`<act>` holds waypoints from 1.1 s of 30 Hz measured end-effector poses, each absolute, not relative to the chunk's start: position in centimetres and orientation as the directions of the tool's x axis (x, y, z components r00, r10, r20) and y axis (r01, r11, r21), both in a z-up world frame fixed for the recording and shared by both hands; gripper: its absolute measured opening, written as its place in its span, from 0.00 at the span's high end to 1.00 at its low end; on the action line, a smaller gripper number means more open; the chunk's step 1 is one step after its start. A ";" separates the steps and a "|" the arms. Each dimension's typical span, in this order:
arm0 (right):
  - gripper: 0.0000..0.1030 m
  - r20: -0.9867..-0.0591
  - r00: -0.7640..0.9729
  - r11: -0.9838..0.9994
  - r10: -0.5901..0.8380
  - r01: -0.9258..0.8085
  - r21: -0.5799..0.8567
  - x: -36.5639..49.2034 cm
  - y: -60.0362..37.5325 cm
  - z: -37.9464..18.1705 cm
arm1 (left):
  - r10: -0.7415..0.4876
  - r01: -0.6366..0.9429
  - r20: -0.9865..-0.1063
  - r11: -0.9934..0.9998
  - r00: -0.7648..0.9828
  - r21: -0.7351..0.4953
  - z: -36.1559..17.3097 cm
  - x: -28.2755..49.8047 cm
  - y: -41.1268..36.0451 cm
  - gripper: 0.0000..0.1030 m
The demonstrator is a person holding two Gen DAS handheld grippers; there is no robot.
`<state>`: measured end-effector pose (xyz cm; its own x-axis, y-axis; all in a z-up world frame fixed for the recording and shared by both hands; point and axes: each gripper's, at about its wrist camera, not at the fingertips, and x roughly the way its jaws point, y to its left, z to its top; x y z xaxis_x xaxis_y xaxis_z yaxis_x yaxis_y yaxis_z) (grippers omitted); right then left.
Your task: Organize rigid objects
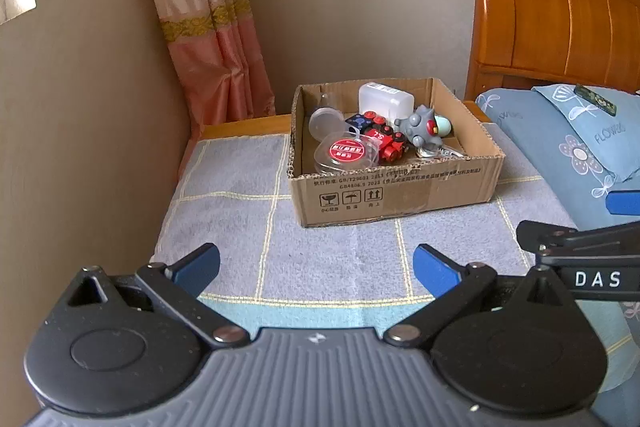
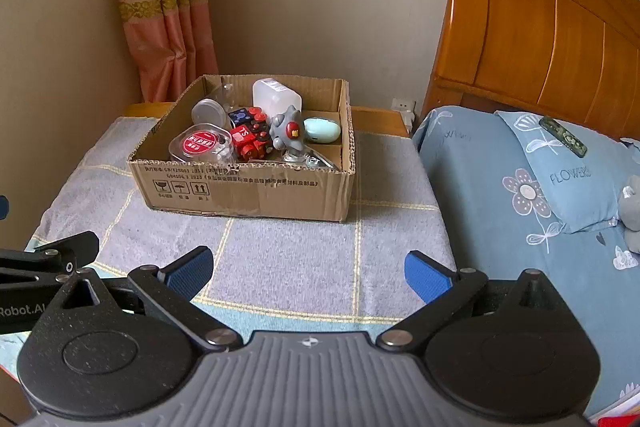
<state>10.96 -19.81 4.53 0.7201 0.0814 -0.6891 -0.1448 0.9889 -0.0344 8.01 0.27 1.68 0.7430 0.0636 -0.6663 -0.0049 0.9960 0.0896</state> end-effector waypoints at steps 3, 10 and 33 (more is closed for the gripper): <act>0.00 -0.686 0.723 0.989 0.083 -0.144 -0.032 10.9 -19.8 4.6 | 0.065 -0.012 -0.669 0.996 0.741 0.083 1.8 8.0 0.4 0.01; 0.00 -0.682 0.727 0.990 0.082 -0.141 -0.031 10.9 -19.8 4.7 | 0.065 -0.024 -0.677 0.997 0.733 0.069 1.7 8.0 0.3 0.01; 0.00 -0.681 0.728 0.989 0.082 -0.142 -0.033 10.9 -20.1 4.7 | 0.063 -0.027 -0.681 0.998 0.730 0.063 1.8 7.9 0.4 0.01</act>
<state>10.93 -20.06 4.74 0.7277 0.0821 -0.6809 -0.1421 0.9893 -0.0326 7.95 0.42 1.77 0.7298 0.0626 -0.6808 -0.0272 0.9977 0.0627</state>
